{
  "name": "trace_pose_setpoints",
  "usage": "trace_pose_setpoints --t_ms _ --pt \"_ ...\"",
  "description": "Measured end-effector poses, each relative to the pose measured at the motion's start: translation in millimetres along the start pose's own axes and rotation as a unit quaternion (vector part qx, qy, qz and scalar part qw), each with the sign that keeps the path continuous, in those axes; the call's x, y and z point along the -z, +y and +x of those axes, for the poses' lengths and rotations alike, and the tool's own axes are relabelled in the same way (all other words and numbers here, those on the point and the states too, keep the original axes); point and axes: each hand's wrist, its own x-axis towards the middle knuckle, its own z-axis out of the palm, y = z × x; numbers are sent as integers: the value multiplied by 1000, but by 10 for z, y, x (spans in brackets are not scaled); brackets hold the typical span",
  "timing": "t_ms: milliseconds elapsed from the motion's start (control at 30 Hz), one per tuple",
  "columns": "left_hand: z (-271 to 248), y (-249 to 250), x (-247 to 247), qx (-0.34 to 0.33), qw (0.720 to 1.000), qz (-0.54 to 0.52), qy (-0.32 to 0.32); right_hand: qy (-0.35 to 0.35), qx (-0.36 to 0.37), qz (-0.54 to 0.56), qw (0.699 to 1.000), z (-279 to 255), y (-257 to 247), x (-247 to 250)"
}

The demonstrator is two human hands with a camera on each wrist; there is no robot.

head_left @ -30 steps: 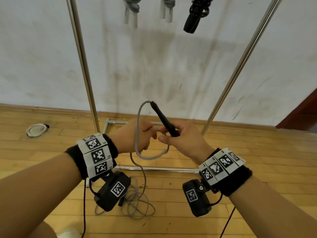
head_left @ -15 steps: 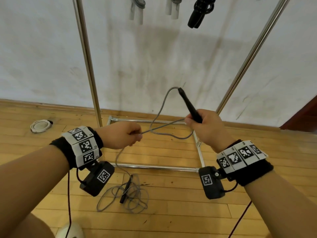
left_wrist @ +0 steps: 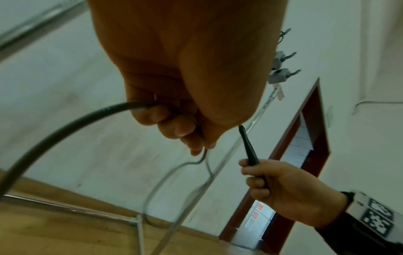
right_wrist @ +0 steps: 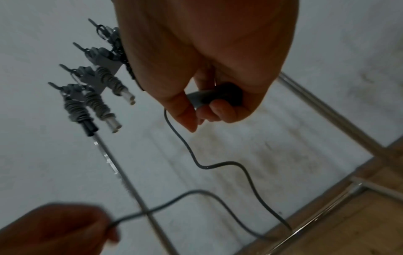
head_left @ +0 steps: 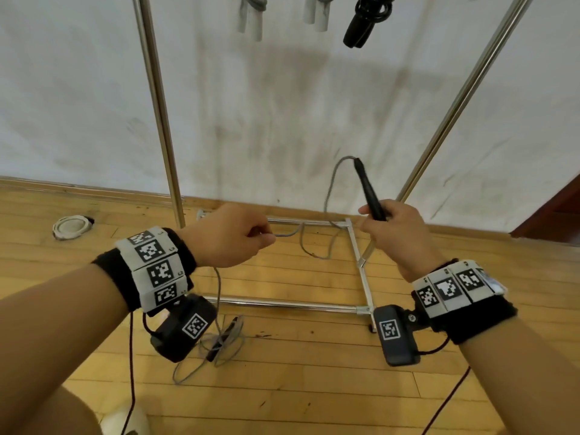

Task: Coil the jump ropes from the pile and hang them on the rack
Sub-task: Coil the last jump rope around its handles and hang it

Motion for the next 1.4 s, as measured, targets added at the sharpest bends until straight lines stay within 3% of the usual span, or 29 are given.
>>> trace_pose_setpoints --t_ms 100,267,333,467,667,867,1033,1233,1333,1400 --pt "31 206 -46 -20 999 -37 15 -48 64 24 996 -210 -173 -238" --pt "34 376 -46 -40 992 -111 41 -84 208 -68 972 -417 -307 -505" --pt "27 369 -41 -40 990 -124 50 -91 234 -87 964 -431 -318 -540" --pt "14 237 -48 -43 993 -97 48 -101 179 -82 975 -401 -318 -516" --pt "-22 -138 -99 -12 992 -102 -76 -78 127 -9 989 -248 -317 -320" --pt "-32 -353 -60 47 988 -65 -131 -46 93 76 992 -98 -340 -129" --pt "-12 -387 -14 59 989 -84 -107 -27 80 100 991 -52 -278 -39" --pt "33 -232 67 44 995 -82 20 16 70 -73 995 13 -16 45" --pt "36 -70 57 16 996 -83 38 2 82 -150 985 -18 58 56" --pt "43 44 7 0 998 -57 28 -14 83 -133 988 -69 52 12"
